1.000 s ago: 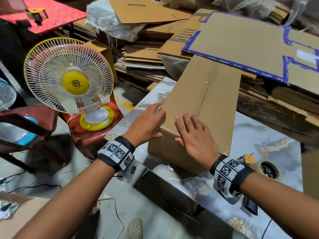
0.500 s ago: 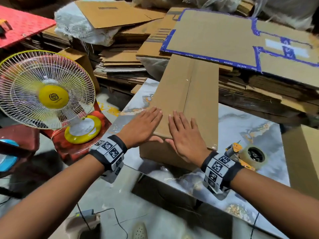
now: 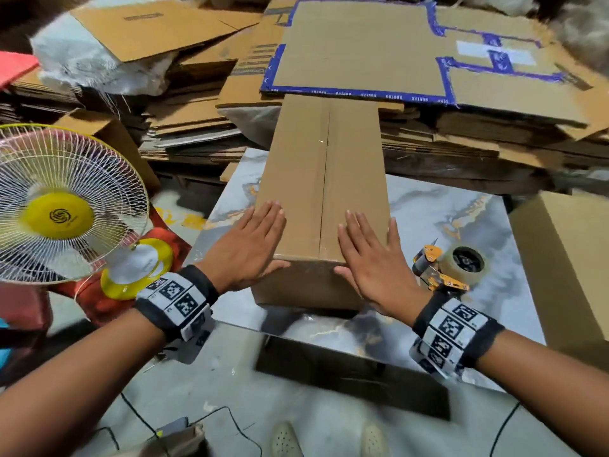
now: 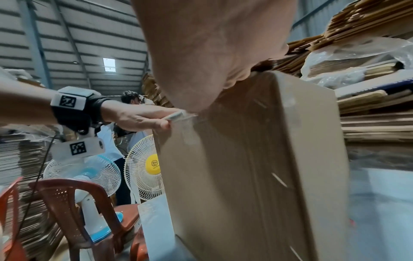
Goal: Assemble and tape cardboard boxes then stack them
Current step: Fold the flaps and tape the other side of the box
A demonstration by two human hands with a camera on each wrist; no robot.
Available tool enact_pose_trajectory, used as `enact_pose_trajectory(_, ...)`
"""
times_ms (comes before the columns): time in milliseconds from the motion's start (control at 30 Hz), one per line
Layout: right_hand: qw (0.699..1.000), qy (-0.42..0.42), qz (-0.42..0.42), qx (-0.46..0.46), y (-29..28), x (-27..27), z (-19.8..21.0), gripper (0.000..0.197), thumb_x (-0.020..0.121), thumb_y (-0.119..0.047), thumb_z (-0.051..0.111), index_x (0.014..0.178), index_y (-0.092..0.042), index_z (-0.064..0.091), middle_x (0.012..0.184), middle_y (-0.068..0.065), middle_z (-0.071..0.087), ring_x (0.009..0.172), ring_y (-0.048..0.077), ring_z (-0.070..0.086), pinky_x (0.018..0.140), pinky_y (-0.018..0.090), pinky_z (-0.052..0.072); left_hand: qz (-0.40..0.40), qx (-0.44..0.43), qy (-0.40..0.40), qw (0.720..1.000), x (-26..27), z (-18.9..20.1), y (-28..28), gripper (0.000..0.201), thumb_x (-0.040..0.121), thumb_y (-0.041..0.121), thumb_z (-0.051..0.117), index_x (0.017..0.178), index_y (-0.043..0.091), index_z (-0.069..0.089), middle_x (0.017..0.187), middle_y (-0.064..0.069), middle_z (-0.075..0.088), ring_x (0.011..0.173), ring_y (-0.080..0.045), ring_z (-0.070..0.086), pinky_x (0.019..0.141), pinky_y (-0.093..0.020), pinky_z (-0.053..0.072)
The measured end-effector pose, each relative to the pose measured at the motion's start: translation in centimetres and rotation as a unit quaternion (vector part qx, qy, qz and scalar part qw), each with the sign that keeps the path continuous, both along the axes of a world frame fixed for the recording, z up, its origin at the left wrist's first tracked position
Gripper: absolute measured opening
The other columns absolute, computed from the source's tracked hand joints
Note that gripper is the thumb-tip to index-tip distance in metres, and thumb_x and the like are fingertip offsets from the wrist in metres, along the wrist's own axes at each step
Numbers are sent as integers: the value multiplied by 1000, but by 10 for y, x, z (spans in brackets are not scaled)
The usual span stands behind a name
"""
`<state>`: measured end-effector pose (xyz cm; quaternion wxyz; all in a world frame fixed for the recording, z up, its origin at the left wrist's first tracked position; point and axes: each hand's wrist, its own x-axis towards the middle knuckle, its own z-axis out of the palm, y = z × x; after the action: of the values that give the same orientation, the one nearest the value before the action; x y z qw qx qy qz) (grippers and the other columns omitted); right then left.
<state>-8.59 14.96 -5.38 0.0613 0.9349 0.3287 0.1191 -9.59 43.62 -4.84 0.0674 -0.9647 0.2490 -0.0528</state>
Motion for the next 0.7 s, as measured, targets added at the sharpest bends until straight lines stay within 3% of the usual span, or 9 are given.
enact_pose_trajectory(100, 999, -12, 30, 0, 26, 1, -1, 67, 104, -50, 34, 157, -9, 28, 166, 17, 21, 154, 30, 19, 113, 73, 13, -38, 2, 26, 999, 13, 5, -16, 108, 92, 78, 0, 157, -7, 14, 164, -26, 13, 154, -36, 12, 124, -47, 13)
enact_pose_trajectory(167, 999, -10, 45, -5, 28, 5, -2, 64, 102, -48, 39, 158, -17, 29, 165, 16, 24, 153, 30, 22, 113, 73, 16, -45, -4, 52, 998, 18, 4, -20, 112, 88, 81, -7, 158, -4, 10, 166, -24, 10, 155, -34, 8, 125, -44, 9)
enact_pose_trajectory(267, 999, -11, 47, -22, -3, 9, -2, 58, 103, -47, 28, 157, -25, 30, 162, 17, 31, 151, 34, 27, 111, 73, 23, -48, -14, 59, 997, 19, -1, -14, 110, 89, 81, -5, 158, -3, 11, 166, -22, 10, 155, -32, 9, 126, -44, 10)
enact_pose_trajectory(367, 999, 3, 12, -29, -36, 4, 0, 55, 102, -46, 26, 154, -27, 34, 159, 18, 36, 149, 38, 31, 109, 74, 27, -69, -17, 47, 996, 19, -3, -9, 102, 96, 77, 1, 157, -3, 16, 164, -23, 17, 154, -34, 15, 124, -48, 19)
enact_pose_trajectory(433, 999, 5, -11, -34, -41, -1, 5, 56, 102, -48, 25, 154, -27, 36, 161, 19, 33, 150, 38, 27, 109, 75, 24, -75, -15, 52, 996, 20, -2, -7, 101, 95, 77, 0, 158, -2, 12, 165, -21, 13, 154, -32, 10, 125, -48, 18)
enact_pose_trajectory(567, 1000, -3, -25, 0, -10, -7, 13, 69, 100, -60, 23, 158, -22, 28, 167, 19, 13, 155, 35, 11, 112, 76, 7, -73, -19, 74, 994, 20, 2, -12, 106, 90, 83, -5, 160, 4, 2, 167, -16, -1, 155, -27, -2, 126, -41, 3)
enact_pose_trajectory(633, 1000, -3, -6, -11, 13, -2, 8, 71, 101, -61, 26, 160, -23, 22, 168, 18, 10, 156, 33, 8, 113, 76, 5, -78, -29, 69, 994, 21, 2, -14, 106, 90, 82, -3, 160, 3, 6, 166, -17, 4, 155, -27, 2, 126, -41, 6)
enact_pose_trajectory(700, 999, -3, 26, -32, 25, 7, 5, 66, 101, -59, 32, 159, -28, 26, 167, 17, 14, 156, 32, 11, 113, 77, 7, -81, -41, 56, 994, 22, 1, -10, 104, 92, 81, 1, 159, 1, 11, 166, -20, 12, 154, -26, 5, 125, -41, 9)
